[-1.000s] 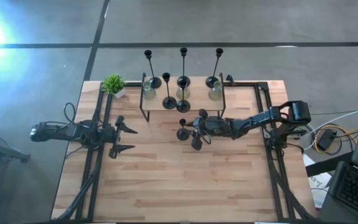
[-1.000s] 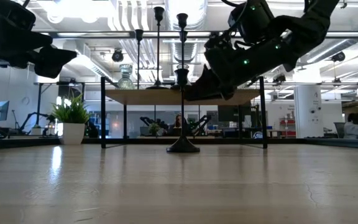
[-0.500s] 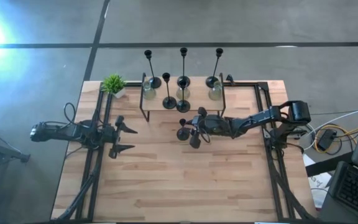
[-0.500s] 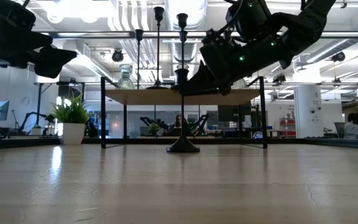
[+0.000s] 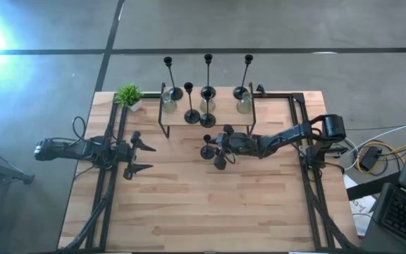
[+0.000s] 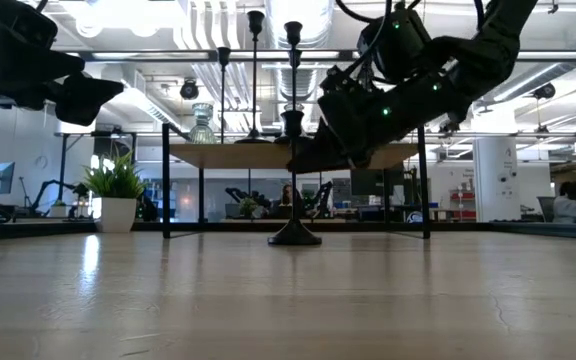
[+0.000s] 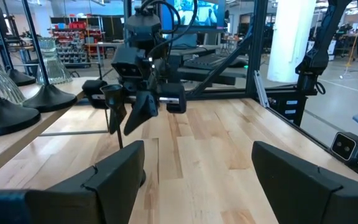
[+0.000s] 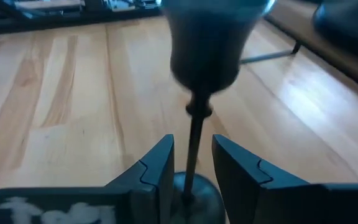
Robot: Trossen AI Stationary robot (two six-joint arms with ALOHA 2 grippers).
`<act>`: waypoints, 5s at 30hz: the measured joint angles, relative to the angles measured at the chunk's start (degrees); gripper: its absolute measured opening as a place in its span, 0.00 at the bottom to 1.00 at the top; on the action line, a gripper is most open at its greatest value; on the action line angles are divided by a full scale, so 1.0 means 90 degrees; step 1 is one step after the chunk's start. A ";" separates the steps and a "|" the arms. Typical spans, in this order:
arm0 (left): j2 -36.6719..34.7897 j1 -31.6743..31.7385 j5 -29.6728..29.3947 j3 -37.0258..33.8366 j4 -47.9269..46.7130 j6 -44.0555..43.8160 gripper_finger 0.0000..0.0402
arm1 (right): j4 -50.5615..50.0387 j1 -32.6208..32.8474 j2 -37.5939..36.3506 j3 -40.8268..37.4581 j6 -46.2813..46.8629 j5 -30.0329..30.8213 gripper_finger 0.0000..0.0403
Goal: Pick & Place candle stick holders
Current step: Put the black candle holder on the shelf
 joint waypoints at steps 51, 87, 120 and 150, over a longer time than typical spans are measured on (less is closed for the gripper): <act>0.0010 -0.0001 0.0001 0.0000 0.0002 0.0000 0.75 | -0.3633 -0.1647 -0.3818 0.0603 -0.0384 -0.1182 0.02; 0.0010 0.0000 0.0001 0.0002 0.0000 0.0000 0.75 | -0.4041 -0.2417 -0.2569 0.1838 -0.1163 -0.1696 0.02; 0.0010 -0.0002 0.0002 0.0002 0.0000 -0.0002 0.75 | -0.3608 -0.2448 -0.2606 0.1492 -0.0807 -0.1690 0.02; 0.0011 -0.0002 0.0000 0.0002 0.0000 0.0000 0.75 | -0.3542 -0.2451 -0.2604 0.1433 -0.0741 -0.1831 0.02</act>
